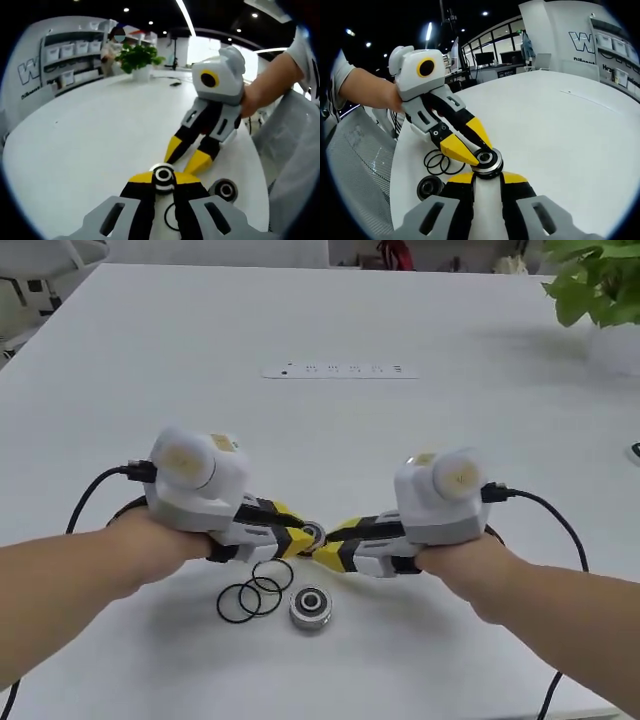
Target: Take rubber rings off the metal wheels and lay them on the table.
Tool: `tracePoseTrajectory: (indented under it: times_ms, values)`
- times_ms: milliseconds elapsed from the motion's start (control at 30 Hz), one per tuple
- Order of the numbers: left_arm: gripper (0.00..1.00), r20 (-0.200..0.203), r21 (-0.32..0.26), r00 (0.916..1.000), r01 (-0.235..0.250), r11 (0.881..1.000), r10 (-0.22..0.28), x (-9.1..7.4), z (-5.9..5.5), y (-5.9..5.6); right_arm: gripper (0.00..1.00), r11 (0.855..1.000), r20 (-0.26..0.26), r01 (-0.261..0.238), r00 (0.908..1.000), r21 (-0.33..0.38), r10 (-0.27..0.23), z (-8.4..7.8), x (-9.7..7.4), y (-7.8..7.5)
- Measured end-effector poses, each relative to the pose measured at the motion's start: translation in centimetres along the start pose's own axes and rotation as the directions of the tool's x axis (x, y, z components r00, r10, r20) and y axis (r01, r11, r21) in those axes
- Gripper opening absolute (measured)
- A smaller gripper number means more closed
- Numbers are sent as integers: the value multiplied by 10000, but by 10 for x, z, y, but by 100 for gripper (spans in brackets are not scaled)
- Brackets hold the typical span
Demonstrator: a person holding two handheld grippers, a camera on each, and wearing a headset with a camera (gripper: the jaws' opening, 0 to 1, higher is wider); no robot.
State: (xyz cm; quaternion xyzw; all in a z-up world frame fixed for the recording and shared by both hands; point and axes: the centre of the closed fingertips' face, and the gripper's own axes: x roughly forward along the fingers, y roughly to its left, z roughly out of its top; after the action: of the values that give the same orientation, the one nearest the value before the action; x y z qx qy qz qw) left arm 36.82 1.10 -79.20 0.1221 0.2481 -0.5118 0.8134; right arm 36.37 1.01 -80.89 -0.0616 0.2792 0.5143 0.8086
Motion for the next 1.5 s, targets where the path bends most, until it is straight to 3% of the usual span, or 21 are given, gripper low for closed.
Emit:
tracePoseTrajectory:
  times_ms: [433, 733, 800, 933, 1033, 1100, 1233, 1367, 1500]
  values:
    - [13, -1, -68, 10000, -19, 10000, 19, -1, -1, -1, 13, 9998, 131, -31, 9999, 181, 29, -1, -1, 1]
    - [13, 9, -111, 9999, -157, 9998, 157, -1, 0, 1, 7, 9999, 127, 31, 9999, 141, -33, -2, -4, -1]
    - [13, -7, -155, 9998, -202, 9997, 202, -1, -1, 1, 1, 9999, 111, 45, 9999, 129, -47, -3, -4, -1]
    - [13, -65, -229, 9997, -236, 9995, 235, -1, -1, 2, 0, 9977, 228, 129, 9996, 661, -145, -4, -5, -4]
    - [13, -154, -110, 9992, -381, 9992, 379, 0, 0, 3, 0, 9874, 656, 246, 9972, 1566, -352, 0, -6, -7]
    - [12, -167, -195, 9988, -455, 9988, 452, 0, 0, 3, 0, 9871, 651, 288, 9971, 1574, -394, -2, -7, -10]
    - [12, -223, -294, 9987, -467, 9985, 460, -1, 0, 2, 0, 9681, 1204, 318, 9907, 2486, -635, 5, -11, -16]
    - [12, -282, -275, 9982, -538, 9982, 530, 0, 1, 1, 0, 9670, 1170, 345, 9910, 2524, -659, 5, -12, -16]
    - [12, -385, -168, 9974, -619, 9979, 612, 0, 0, 1, 0, 9531, 1416, 245, 9874, 3017, -702, 9, -13, -16]
